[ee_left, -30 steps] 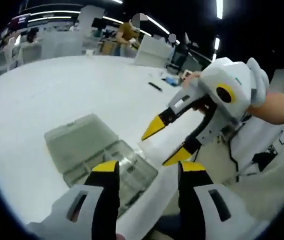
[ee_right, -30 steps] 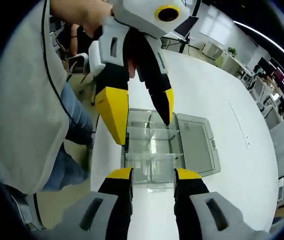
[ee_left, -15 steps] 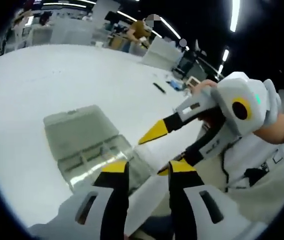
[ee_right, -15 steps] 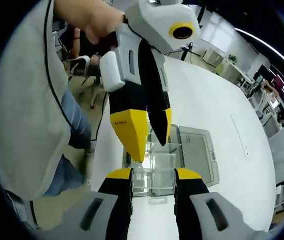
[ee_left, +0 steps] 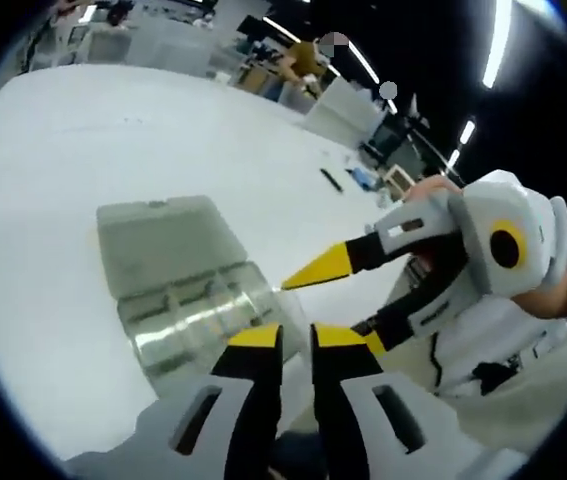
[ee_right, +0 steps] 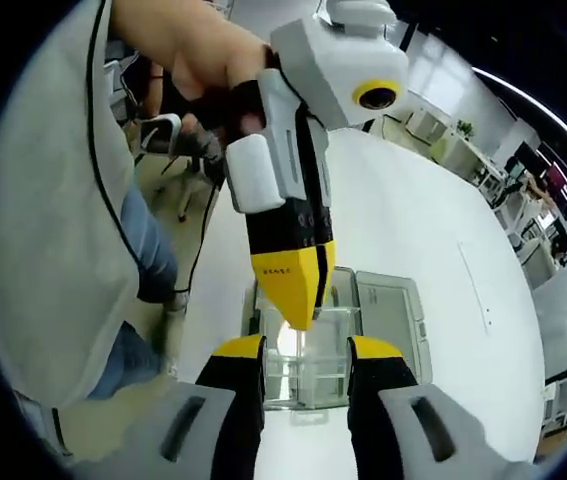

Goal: Insert the divider into the dual guide fixture by aligning both edges with the guide slots and pushing it downward to the bottom, including one-sided entry, uneven engagement, binding, and posture correction.

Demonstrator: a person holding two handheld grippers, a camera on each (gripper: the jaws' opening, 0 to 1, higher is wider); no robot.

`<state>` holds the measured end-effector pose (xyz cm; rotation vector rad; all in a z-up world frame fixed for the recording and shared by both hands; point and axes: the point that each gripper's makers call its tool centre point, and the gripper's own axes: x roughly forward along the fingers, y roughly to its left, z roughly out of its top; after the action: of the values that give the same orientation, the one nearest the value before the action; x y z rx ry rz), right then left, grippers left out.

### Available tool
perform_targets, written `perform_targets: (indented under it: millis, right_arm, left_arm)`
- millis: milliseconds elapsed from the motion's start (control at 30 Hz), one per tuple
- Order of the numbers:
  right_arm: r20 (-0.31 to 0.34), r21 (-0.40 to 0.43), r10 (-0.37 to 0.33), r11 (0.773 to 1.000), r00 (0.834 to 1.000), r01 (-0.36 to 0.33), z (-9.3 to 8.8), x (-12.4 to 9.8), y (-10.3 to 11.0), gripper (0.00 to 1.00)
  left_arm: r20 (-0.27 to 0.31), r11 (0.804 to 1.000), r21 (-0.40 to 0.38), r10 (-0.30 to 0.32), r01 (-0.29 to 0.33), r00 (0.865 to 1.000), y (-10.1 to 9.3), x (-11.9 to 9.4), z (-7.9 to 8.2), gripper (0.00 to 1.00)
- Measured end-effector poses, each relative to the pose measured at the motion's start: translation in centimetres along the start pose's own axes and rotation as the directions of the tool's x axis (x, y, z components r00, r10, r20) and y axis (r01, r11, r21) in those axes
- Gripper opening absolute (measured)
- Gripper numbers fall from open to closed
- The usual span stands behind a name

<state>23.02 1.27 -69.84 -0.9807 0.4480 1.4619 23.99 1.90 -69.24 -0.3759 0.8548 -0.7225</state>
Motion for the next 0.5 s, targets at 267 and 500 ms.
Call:
perform_targets:
  millis: [267,500]
  right_arm:
    - [0.006,-0.016,-0.007,1.000,1.000,0.007,0.42,0.11,-0.21,0.27]
    - [0.007,-0.022,-0.009,1.000,1.000,0.009,0.53,0.27,-0.37,0.27]
  left_arm:
    - [-0.003,0.999,-0.049,-0.006,0.006,1.000,0.33,-0.13,-0.02,0.01]
    - [-0.008,0.995,-0.100,-0.018,0.018,1.000,0.52,-0.18,0.01,0.00]
